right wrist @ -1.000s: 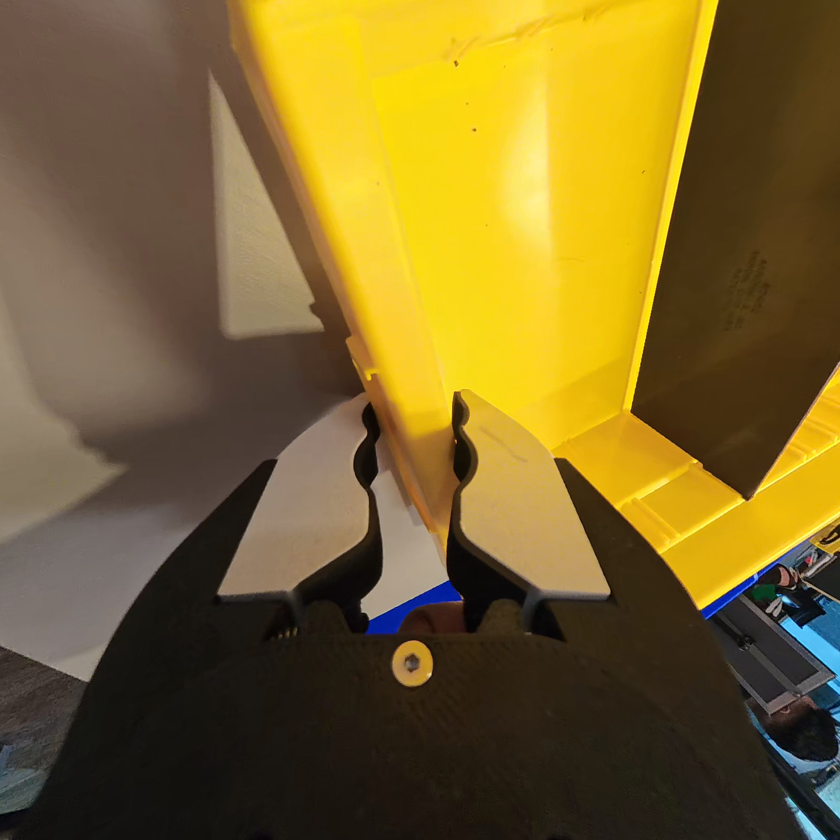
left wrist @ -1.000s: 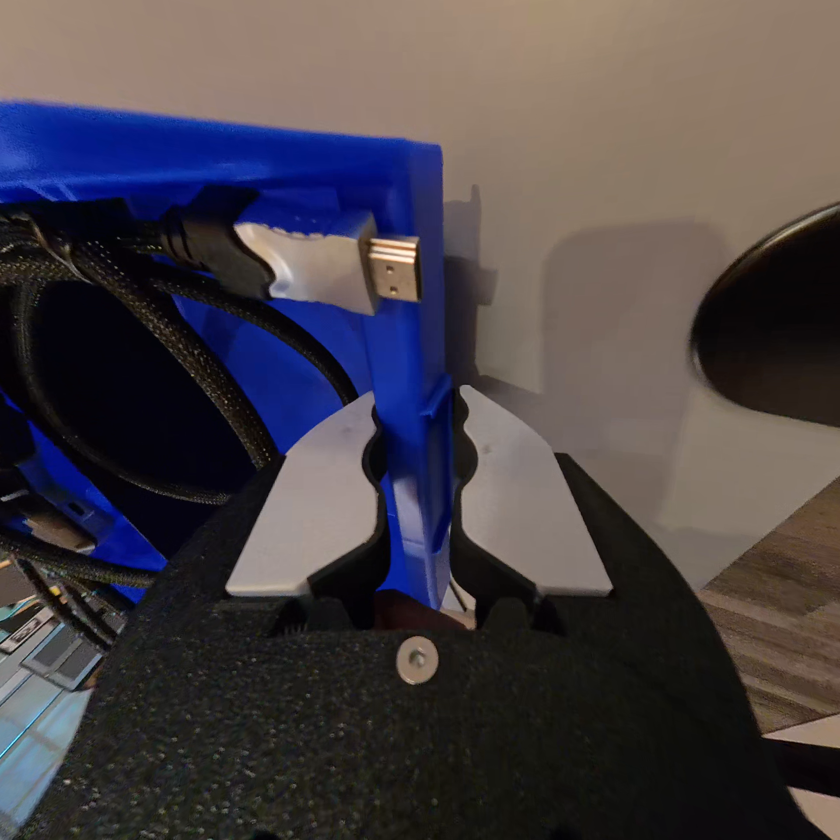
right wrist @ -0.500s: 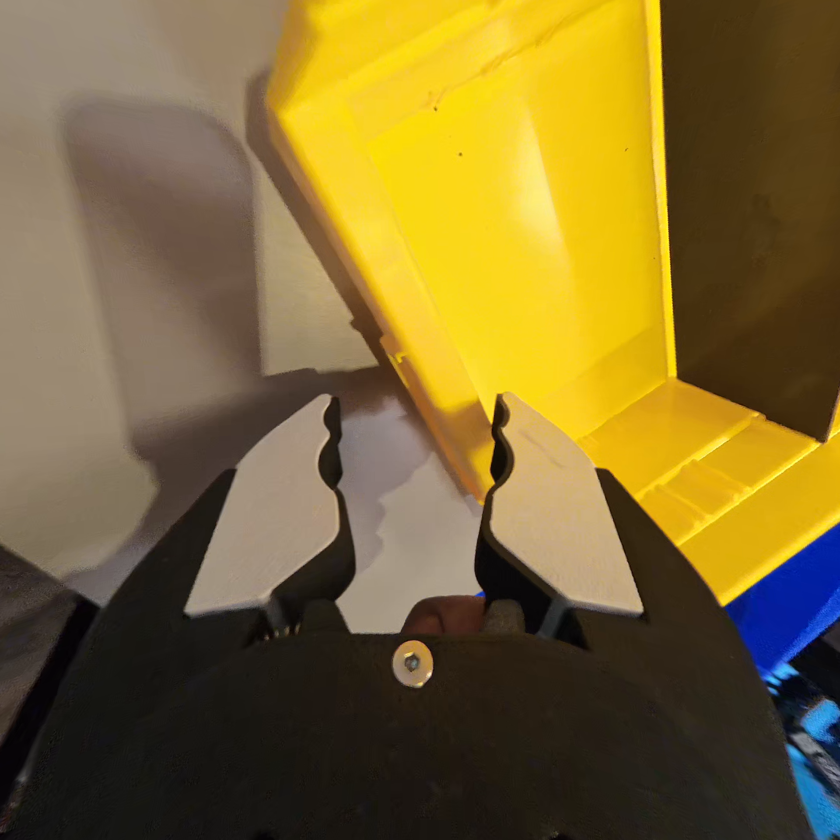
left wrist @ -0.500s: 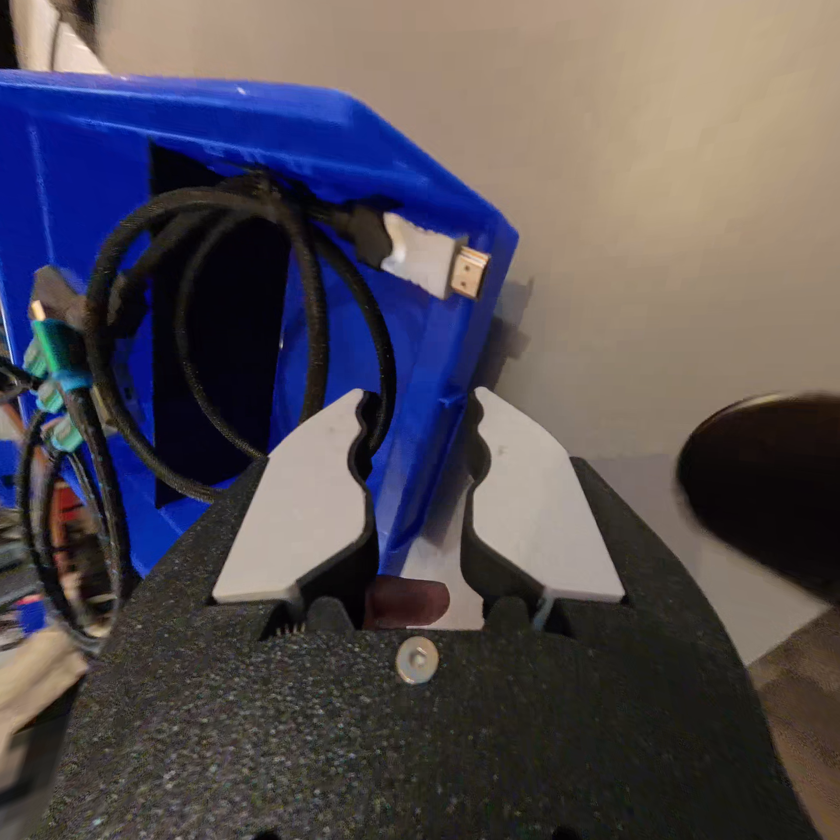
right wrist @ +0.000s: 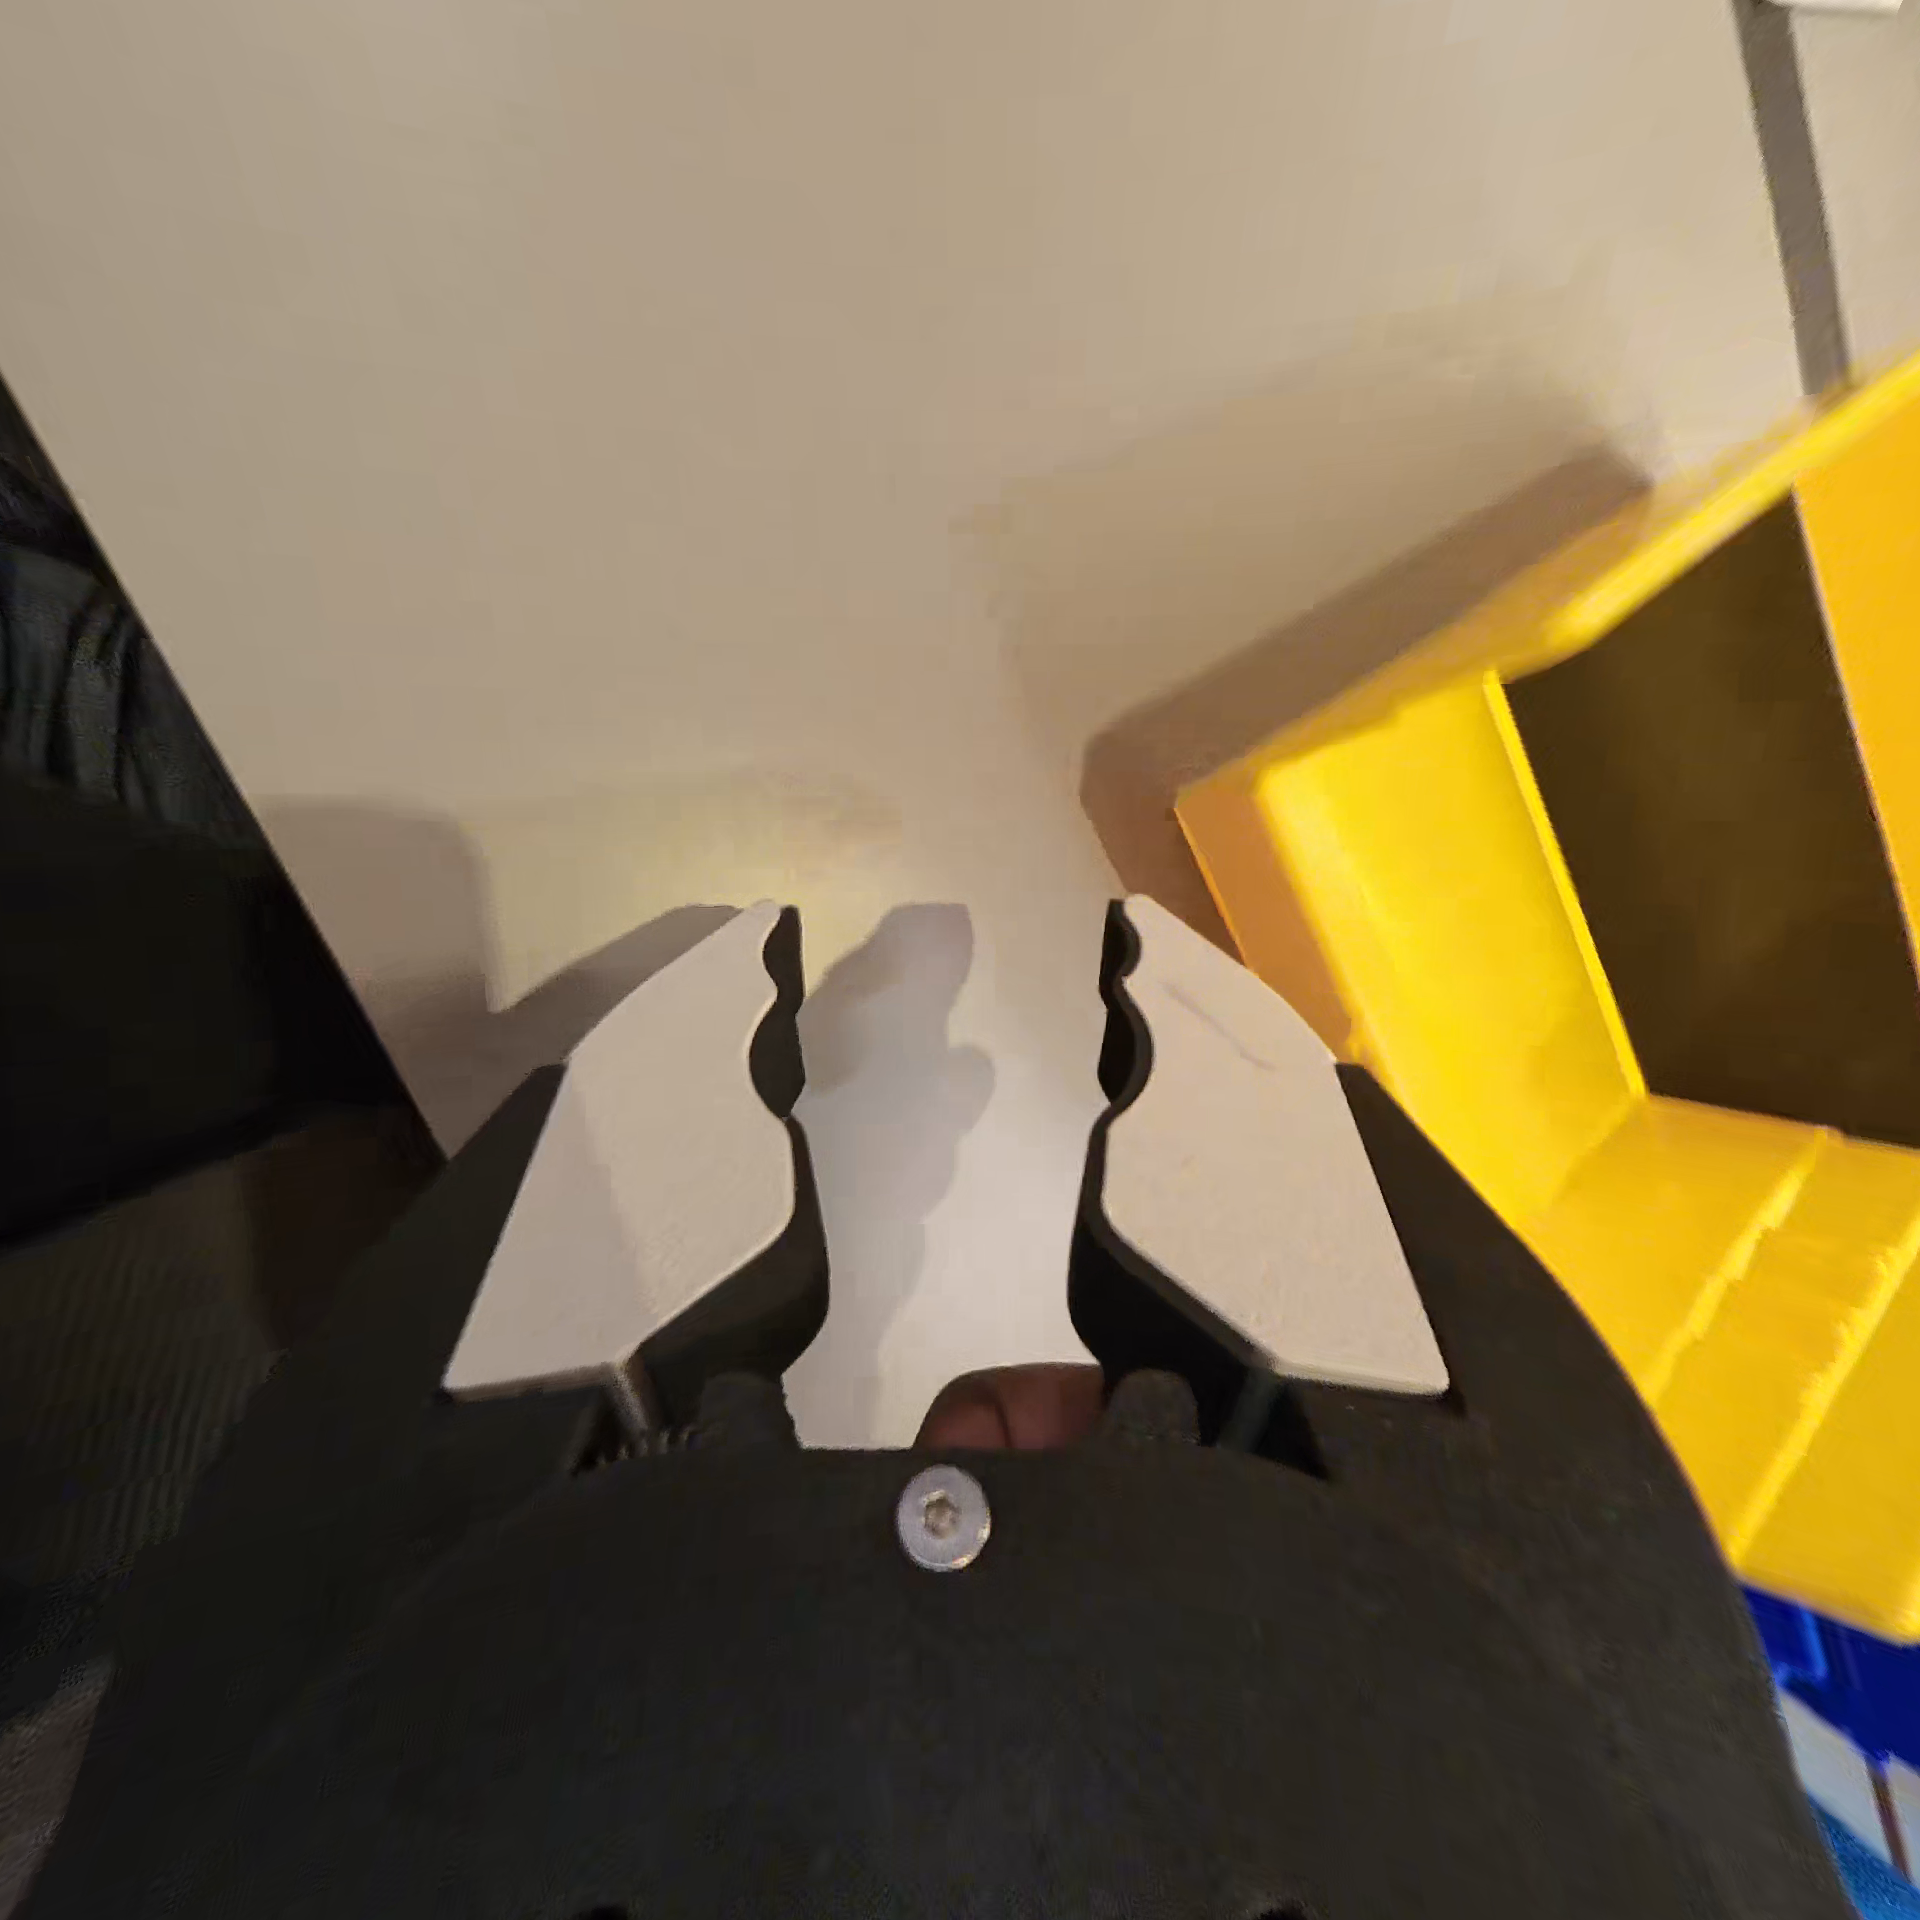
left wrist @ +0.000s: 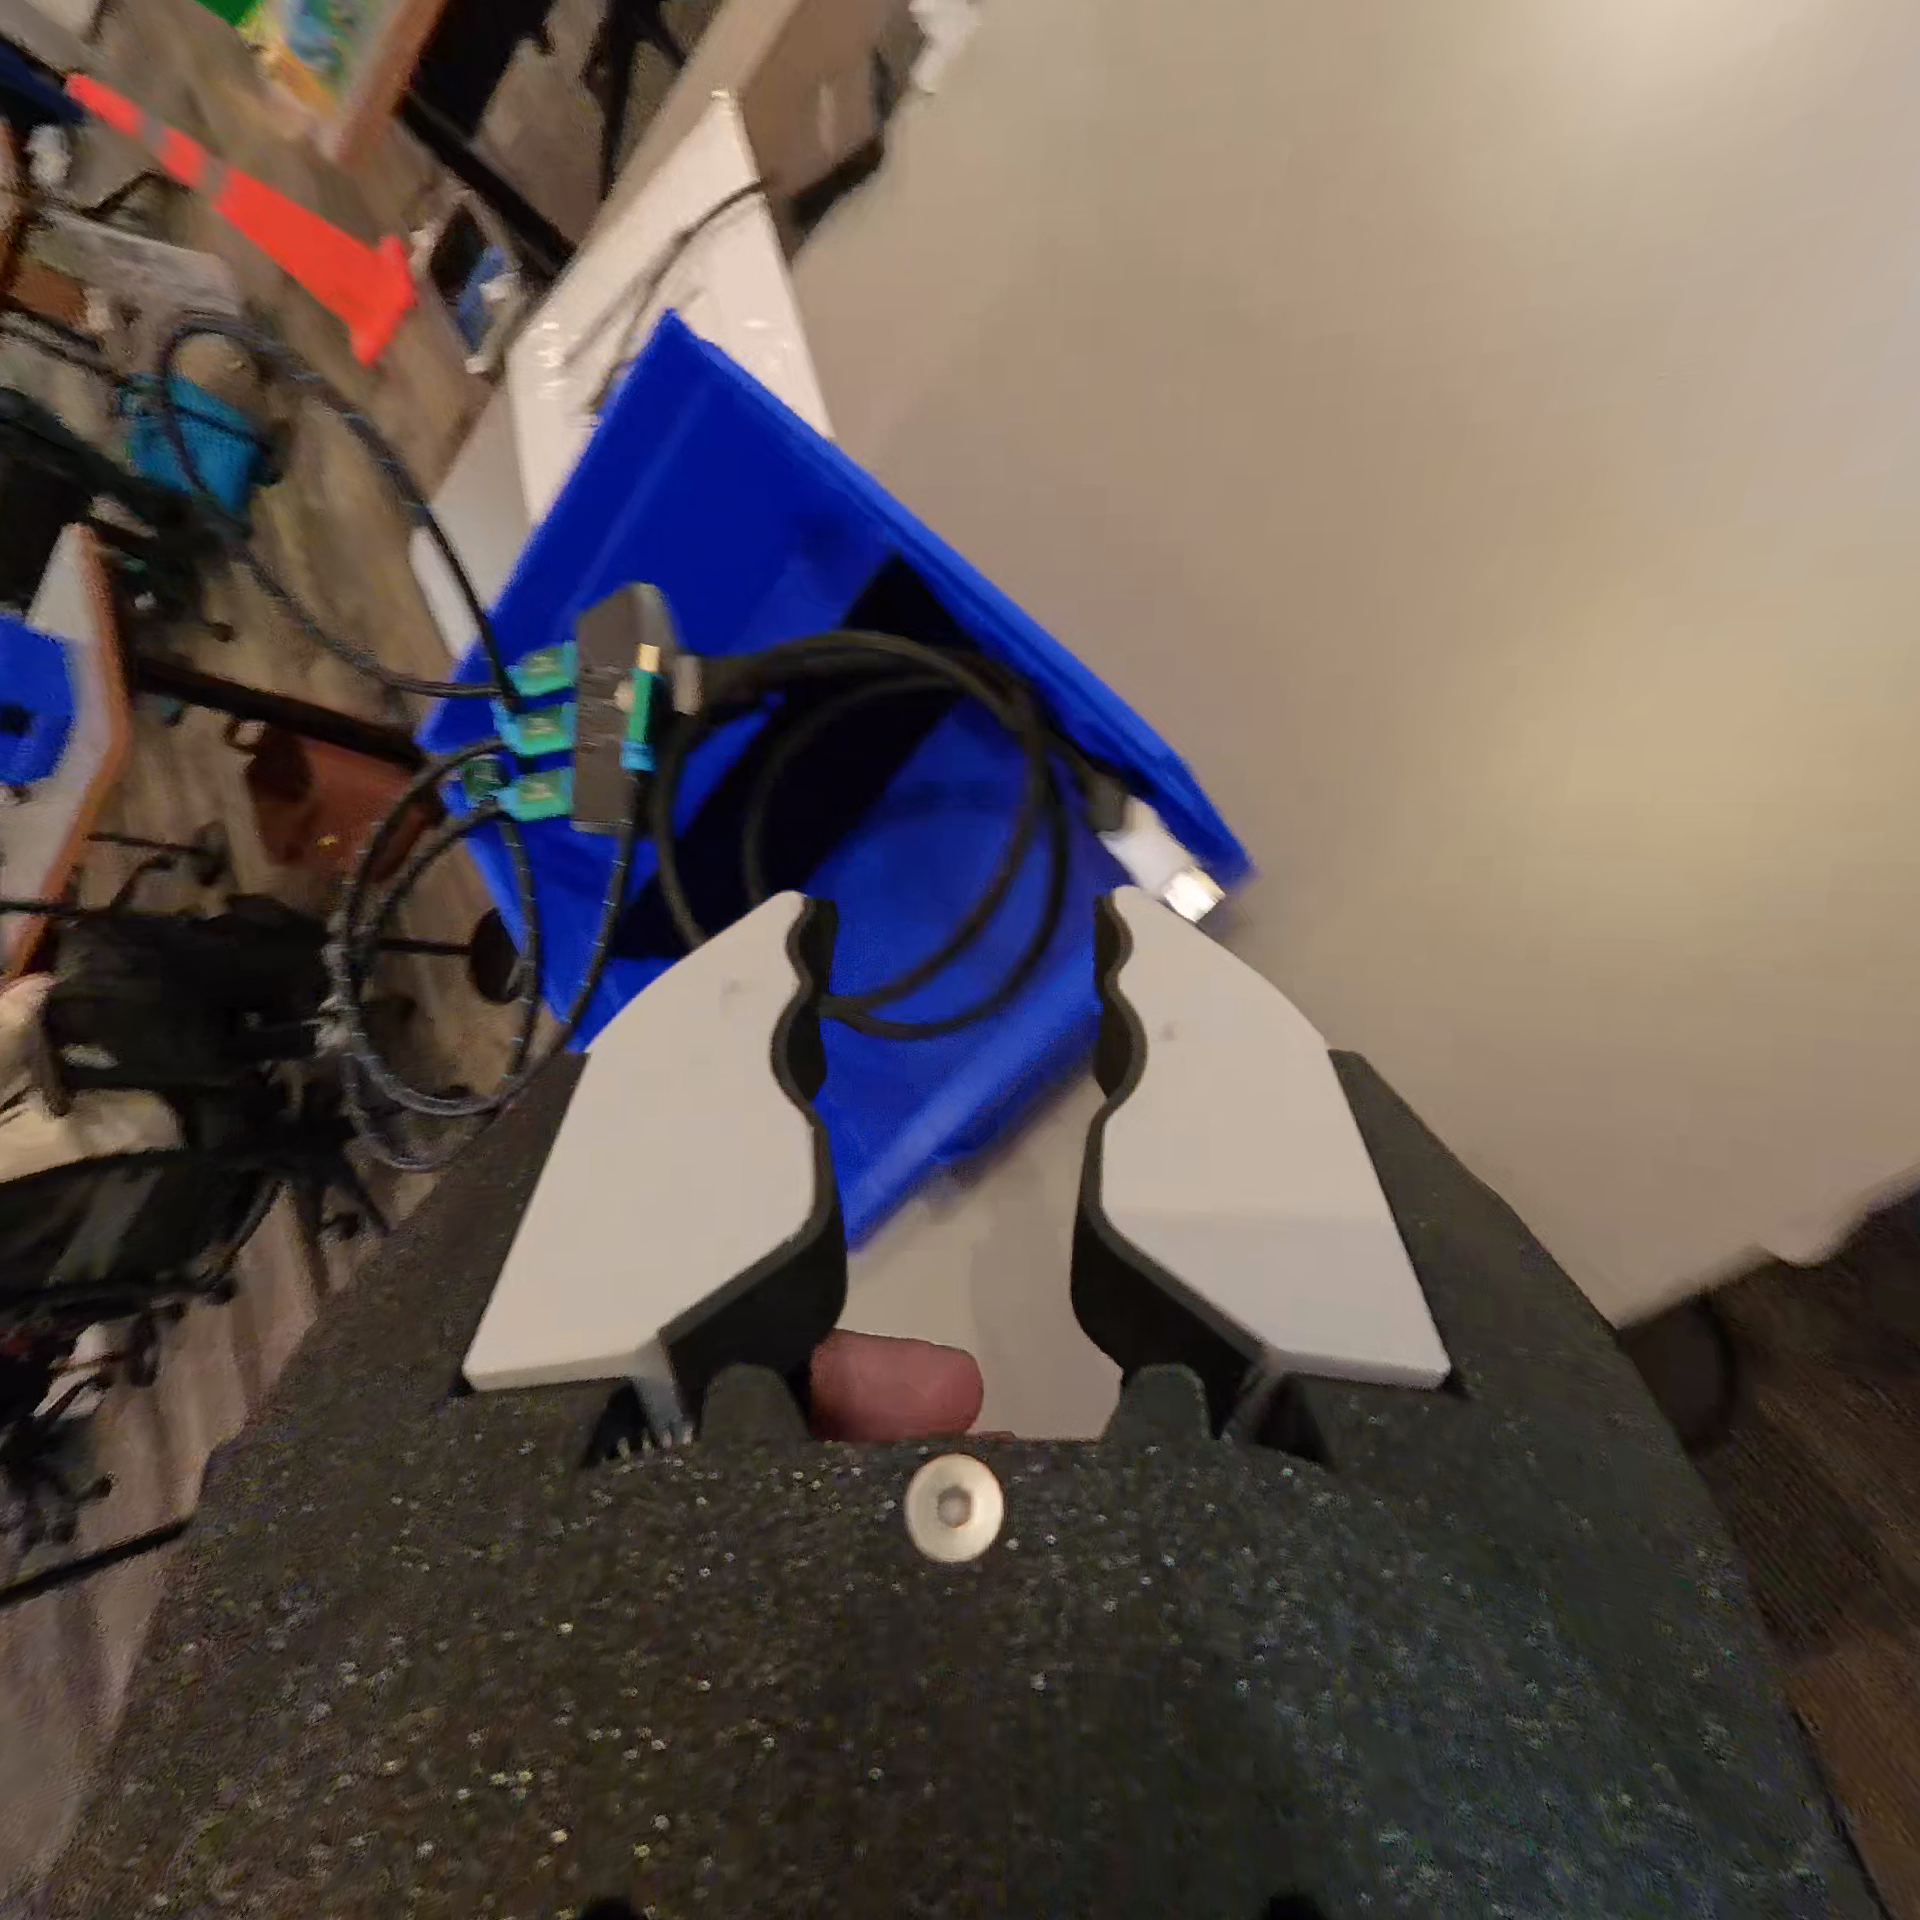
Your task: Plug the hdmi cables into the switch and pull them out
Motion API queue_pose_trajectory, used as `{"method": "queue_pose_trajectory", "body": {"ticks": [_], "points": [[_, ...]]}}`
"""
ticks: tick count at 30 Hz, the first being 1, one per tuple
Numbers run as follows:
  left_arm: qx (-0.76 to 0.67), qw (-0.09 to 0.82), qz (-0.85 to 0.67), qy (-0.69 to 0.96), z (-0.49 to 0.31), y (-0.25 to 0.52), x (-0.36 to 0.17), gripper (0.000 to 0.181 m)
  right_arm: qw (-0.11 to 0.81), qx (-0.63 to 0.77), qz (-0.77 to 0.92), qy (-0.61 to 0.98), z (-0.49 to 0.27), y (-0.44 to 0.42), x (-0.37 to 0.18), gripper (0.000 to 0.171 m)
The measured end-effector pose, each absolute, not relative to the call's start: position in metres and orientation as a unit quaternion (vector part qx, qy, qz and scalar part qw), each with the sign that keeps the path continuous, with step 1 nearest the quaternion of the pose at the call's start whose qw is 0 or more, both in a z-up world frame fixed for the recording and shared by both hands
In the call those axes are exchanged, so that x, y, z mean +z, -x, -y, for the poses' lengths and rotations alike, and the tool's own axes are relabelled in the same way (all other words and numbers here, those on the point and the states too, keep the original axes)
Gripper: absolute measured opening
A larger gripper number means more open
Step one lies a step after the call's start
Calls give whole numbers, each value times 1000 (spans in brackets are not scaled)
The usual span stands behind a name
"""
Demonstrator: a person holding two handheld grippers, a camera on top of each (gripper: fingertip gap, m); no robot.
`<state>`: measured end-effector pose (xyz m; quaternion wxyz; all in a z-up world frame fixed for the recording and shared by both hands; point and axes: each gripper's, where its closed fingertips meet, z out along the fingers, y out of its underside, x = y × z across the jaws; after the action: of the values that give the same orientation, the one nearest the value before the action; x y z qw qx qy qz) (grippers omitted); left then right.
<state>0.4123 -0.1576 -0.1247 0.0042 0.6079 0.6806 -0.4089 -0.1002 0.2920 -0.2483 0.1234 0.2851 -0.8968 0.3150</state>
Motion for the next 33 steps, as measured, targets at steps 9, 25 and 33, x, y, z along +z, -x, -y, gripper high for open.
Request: {"method": "queue_pose_trajectory", "body": {"ticks": [9, 25, 33], "points": [[-440, 135, -743, -486, 284, -407, -156, 75, 111, 358, 865, -333, -236, 43, -258, 54], [-281, 139, -803, -507, 344, -422, -215, 33, 68, 357, 863, -350, -206, 30, -274, 48], [-299, 149, -778, -533, 339, -423, -194, 4, 58, 362, 863, -348, -207, 30, -275, 46]]}}
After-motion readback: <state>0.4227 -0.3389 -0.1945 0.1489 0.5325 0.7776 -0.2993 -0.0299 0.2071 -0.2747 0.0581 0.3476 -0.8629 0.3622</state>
